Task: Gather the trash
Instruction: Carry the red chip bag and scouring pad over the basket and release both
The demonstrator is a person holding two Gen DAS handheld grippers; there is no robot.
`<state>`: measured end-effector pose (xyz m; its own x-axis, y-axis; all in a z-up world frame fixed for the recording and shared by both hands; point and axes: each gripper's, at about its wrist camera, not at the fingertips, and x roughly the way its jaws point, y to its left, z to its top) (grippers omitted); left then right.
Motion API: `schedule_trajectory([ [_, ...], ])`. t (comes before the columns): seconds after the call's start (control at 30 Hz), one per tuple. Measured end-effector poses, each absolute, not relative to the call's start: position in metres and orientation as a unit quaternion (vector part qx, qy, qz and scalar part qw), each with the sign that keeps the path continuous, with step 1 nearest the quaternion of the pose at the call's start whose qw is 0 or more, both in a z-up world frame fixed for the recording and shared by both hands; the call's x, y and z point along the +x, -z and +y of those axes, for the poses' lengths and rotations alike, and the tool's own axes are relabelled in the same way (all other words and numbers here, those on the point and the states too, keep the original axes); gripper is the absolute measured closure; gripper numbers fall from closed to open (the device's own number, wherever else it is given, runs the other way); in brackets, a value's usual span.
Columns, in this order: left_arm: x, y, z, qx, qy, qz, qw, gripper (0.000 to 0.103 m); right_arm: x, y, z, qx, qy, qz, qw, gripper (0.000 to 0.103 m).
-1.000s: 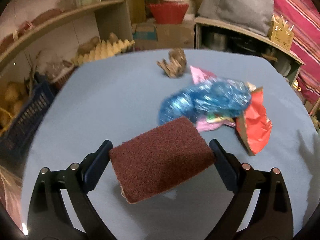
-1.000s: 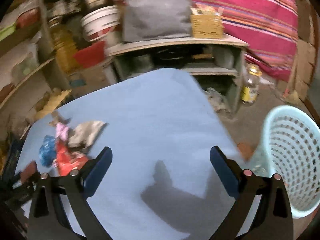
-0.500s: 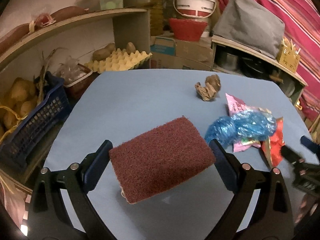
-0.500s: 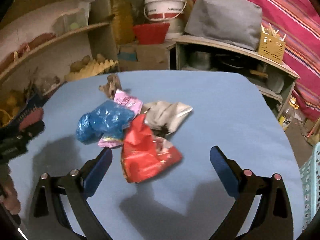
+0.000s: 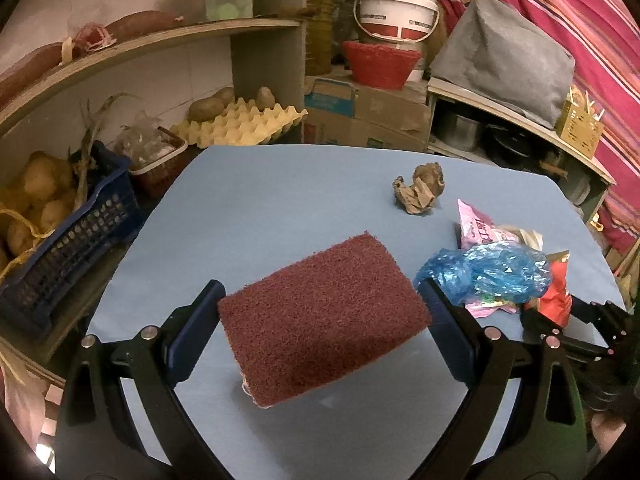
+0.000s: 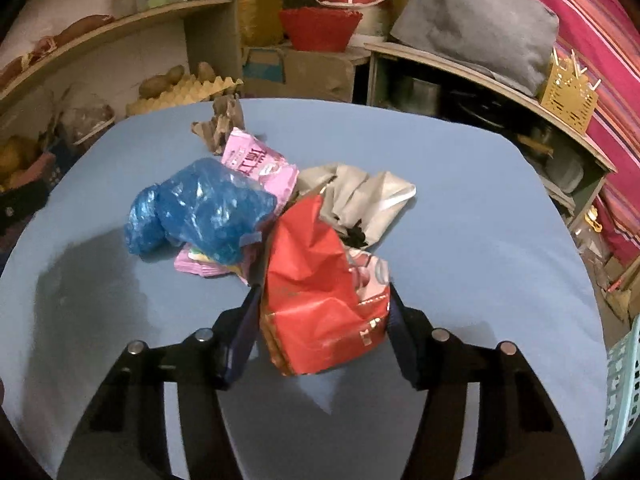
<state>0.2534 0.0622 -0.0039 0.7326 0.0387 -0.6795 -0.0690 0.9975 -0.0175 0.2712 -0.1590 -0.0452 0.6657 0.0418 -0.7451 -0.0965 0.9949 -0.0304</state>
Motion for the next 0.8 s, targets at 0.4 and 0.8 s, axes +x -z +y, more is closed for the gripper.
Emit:
schedule_trajectory([
  [0.4,0.249,0.004,0.029,-0.004,-0.005,0.354,0.935,0.01,0.248,0.022,-0.227,0.012,-0.033,0.392,0.919,0.047],
  [0.8,0.237,0.009,-0.036,0.022,0.043,0.345,0.937,0.01,0.213,-0.002,-0.3,0.058,0.003,0.358,0.932,0.047],
])
